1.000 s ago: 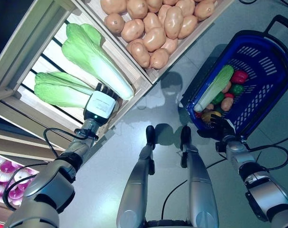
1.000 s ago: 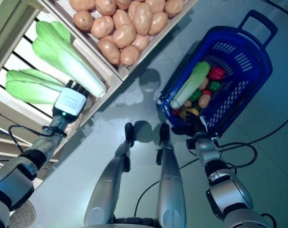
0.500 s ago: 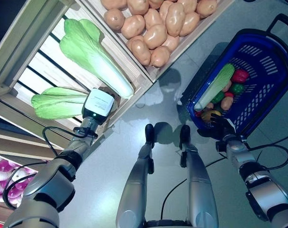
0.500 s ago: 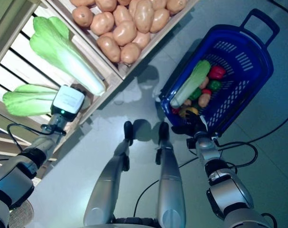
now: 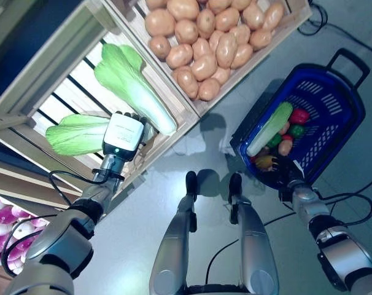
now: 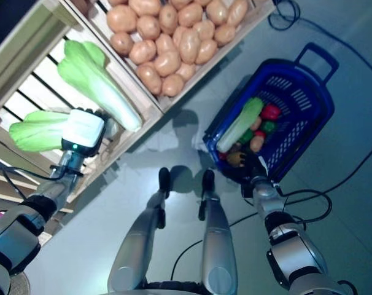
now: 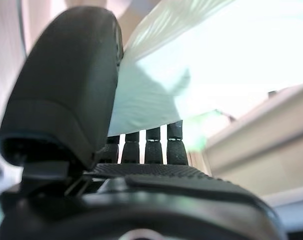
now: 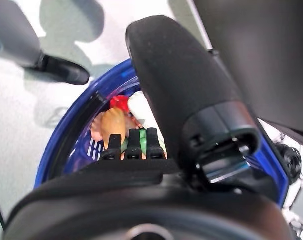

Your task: Put vegetables into the basket

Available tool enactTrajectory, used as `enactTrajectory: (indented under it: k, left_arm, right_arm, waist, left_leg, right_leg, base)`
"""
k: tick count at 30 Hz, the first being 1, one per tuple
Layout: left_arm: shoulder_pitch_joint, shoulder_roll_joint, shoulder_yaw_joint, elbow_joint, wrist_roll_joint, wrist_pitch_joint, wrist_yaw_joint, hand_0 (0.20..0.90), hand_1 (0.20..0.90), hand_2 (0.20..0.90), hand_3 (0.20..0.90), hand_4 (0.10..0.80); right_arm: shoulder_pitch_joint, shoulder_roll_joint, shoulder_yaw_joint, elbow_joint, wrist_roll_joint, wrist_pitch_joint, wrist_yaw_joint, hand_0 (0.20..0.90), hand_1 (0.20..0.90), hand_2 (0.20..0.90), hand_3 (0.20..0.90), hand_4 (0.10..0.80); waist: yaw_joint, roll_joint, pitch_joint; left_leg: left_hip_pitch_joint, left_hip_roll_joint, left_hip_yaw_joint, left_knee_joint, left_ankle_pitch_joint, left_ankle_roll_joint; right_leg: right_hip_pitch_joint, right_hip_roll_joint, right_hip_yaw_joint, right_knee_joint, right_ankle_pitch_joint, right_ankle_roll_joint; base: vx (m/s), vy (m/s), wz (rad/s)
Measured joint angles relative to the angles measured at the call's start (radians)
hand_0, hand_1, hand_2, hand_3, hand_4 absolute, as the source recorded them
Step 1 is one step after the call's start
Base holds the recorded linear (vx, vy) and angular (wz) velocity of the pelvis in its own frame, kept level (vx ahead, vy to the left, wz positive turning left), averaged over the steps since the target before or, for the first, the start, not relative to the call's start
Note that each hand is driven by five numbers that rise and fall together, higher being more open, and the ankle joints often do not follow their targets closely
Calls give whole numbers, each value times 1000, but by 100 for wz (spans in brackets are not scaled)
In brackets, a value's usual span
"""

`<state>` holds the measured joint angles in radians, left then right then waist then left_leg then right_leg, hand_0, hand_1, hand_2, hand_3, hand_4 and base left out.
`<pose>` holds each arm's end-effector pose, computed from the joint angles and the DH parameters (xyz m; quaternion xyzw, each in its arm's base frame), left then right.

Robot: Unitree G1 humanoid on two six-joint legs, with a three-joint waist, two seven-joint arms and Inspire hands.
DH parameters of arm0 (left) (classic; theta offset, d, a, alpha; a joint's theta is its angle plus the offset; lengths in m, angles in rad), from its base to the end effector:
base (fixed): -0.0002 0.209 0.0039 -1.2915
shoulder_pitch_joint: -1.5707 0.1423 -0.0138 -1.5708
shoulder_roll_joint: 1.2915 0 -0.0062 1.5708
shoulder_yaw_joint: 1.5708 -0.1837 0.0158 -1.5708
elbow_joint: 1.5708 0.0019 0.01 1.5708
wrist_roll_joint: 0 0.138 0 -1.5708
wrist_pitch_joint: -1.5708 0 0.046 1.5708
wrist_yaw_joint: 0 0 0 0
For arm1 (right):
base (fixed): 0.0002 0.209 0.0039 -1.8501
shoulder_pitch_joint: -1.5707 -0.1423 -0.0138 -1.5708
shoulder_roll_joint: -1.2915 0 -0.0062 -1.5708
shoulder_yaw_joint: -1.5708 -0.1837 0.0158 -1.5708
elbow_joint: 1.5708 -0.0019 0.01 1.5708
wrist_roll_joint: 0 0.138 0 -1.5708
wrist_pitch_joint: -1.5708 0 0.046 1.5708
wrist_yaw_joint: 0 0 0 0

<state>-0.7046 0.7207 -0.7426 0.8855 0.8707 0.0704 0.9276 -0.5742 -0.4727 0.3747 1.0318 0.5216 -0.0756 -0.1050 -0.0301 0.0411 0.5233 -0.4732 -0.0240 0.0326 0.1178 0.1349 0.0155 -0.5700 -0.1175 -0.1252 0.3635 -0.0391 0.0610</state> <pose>0.2999 0.2660 0.0732 0.8021 -0.2410 0.1352 0.5295 0.2809 -0.2417 0.0212 -0.0953 0.2026 -0.0854 0.9709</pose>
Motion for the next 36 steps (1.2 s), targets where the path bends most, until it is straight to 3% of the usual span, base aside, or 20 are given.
enactTrajectory:
  k: [4, 8, 11, 14, 16, 19, 24, 28, 36]
  left_arm:
    - [33, 34, 71, -126, -2, -40, 49, 300, 300, 300, 300, 400]
    - [146, 76, 157, -292, -6, -54, 76, 300, 300, 300, 300, 400]
    - [270, 74, 250, -383, -22, -55, 77, 300, 300, 300, 300, 400]
    - [359, 71, 291, -426, -23, -70, 76, 300, 300, 300, 300, 400]
    - [454, 33, 367, -476, -30, -108, 75, 300, 300, 300, 300, 400]
    - [519, -9, 397, -507, -115, -160, 75, 300, 300, 300, 300, 400]
    - [589, -167, 512, -579, -307, -239, 38, 300, 300, 300, 300, 400]
    - [600, -173, 526, -665, -395, -311, -33, 300, 300, 300, 300, 400]
    - [614, -220, 528, -751, -625, -384, -194, 300, 300, 300, 300, 400]
  right_arm:
    - [79, 20, -10, -24, 1, 0, 0, 900, 900, 900, 900, 800]
    - [194, 29, -43, -63, 0, -6, 0, 900, 900, 900, 900, 800]
    - [295, 39, -91, -140, -3, -17, 0, 900, 900, 900, 900, 800]
    - [360, 46, -99, -186, -5, -19, 0, 900, 900, 900, 900, 800]
    - [430, 67, -140, -260, -6, -17, 0, 900, 900, 900, 900, 800]
    - [480, 84, -152, -299, -7, -18, 0, 900, 900, 900, 900, 800]
    - [541, 145, -208, -415, -8, -22, -13, 900, 900, 900, 900, 800]
    - [567, 173, -207, -499, -11, -23, -33, 900, 900, 900, 900, 800]
    - [606, 174, -207, -629, -45, -47, -34, 900, 900, 900, 900, 800]
  waist:
    - [13, -1, 0]
    - [18, -1, -1]
    - [18, -1, -3]
    - [18, -2, -8]
    - [22, -4, -19]
    - [28, -10, -97]
    - [30, -28, -181]
    - [31, -55, -236]
    - [17, -45, -285]
  left_leg:
    - [120, 6, -2, -63, 10, -5]
    - [217, 14, -6, -101, 9, -6]
    - [269, 22, -8, -129, 7, -7]
    - [316, 30, -22, -146, 0, -12]
    - [383, 37, -27, -173, -1, -12]
    - [406, 42, -30, -198, -3, -14]
    - [482, 41, -32, -206, -28, -13]
    - [518, 41, -31, -206, -37, -15]
    - [568, 40, -24, -207, -50, -15]
  right_leg:
    - [111, 4, -13, -43, -2, 5]
    - [214, 11, -27, -86, -7, 4]
    - [269, 21, -32, -123, -4, 4]
    - [332, 31, -47, -162, -1, 0]
    - [408, 42, -50, -209, 1, 2]
    - [439, 51, -55, -248, 5, 4]
    - [562, 58, -61, -352, 29, 11]
    - [637, 65, -70, -429, 57, 9]
    - [690, 67, -52, -453, 69, 11]
  base:
    - [110, -16, -3]
    - [146, -17, 1]
    - [160, -33, -1]
    - [202, -25, 8]
    - [218, -26, 5]
    - [173, -43, 3]
    - [131, -61, 2]
    - [80, -43, 4]
    - [49, -24, -6]
